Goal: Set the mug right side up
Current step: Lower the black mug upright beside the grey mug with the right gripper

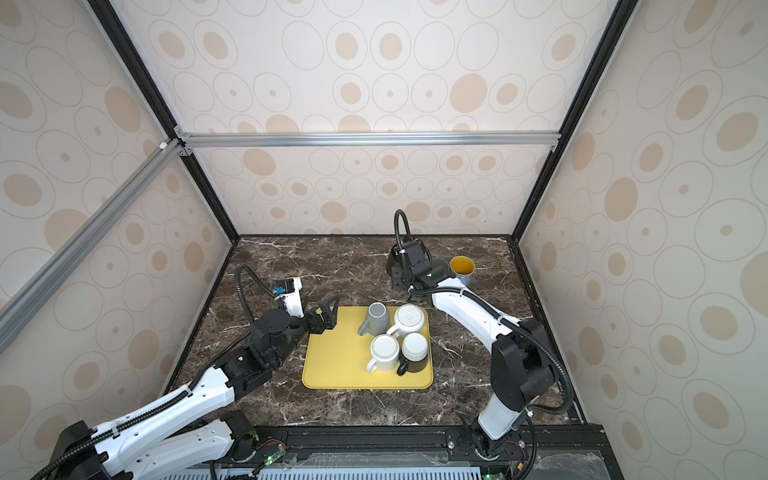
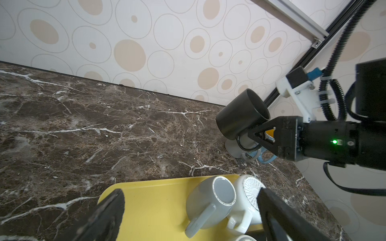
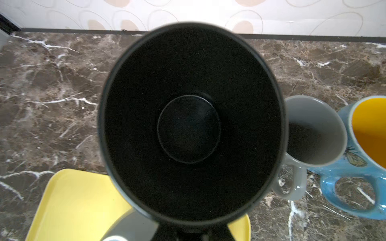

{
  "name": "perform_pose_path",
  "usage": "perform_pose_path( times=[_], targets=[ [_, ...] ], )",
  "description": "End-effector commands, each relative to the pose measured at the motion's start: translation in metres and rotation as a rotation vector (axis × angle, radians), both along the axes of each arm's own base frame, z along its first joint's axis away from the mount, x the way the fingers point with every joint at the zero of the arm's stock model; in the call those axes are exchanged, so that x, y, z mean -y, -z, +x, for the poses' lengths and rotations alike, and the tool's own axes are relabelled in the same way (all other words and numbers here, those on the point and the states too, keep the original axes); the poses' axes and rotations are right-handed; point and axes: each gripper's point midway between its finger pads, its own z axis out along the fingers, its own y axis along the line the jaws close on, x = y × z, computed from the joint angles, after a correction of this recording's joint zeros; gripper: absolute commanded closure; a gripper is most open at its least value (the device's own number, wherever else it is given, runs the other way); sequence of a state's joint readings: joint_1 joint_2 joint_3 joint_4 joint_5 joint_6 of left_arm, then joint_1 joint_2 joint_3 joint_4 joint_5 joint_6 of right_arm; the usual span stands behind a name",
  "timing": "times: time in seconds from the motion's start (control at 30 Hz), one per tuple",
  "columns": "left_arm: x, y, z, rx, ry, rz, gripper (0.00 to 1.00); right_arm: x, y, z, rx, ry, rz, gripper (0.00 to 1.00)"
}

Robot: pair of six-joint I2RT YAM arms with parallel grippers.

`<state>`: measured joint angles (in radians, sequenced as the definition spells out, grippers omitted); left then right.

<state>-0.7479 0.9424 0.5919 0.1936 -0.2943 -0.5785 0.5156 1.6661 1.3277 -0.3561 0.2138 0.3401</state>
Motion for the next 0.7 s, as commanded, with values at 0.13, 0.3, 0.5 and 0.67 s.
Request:
perform_pose_path(
  times=[0.13, 0.3, 0.5, 0.67],
  targets=[
    [0.006, -0.02, 0.005, 0.039, 0.011, -0.018, 0.01, 0.008, -0.006, 0.031, 0.059, 0.041, 0.02, 1.0],
    [0.006, -0.018, 0.005, 0.036, 0.011, -0.015, 0.0, 0.013, 0.01, 0.036, 0.033, 0.053, 0.012, 1.0],
    [0.005, -0.016, 0.005, 0.035, 0.01, -0.012, 0.0, 0.017, 0.028, 0.038, 0.006, 0.06, -0.025, 1.0],
    [0.005, -0.015, 0.005, 0.034, 0.012, -0.006, 0.0, 0.021, 0.039, 0.04, -0.01, 0.071, -0.049, 1.0]
  ],
)
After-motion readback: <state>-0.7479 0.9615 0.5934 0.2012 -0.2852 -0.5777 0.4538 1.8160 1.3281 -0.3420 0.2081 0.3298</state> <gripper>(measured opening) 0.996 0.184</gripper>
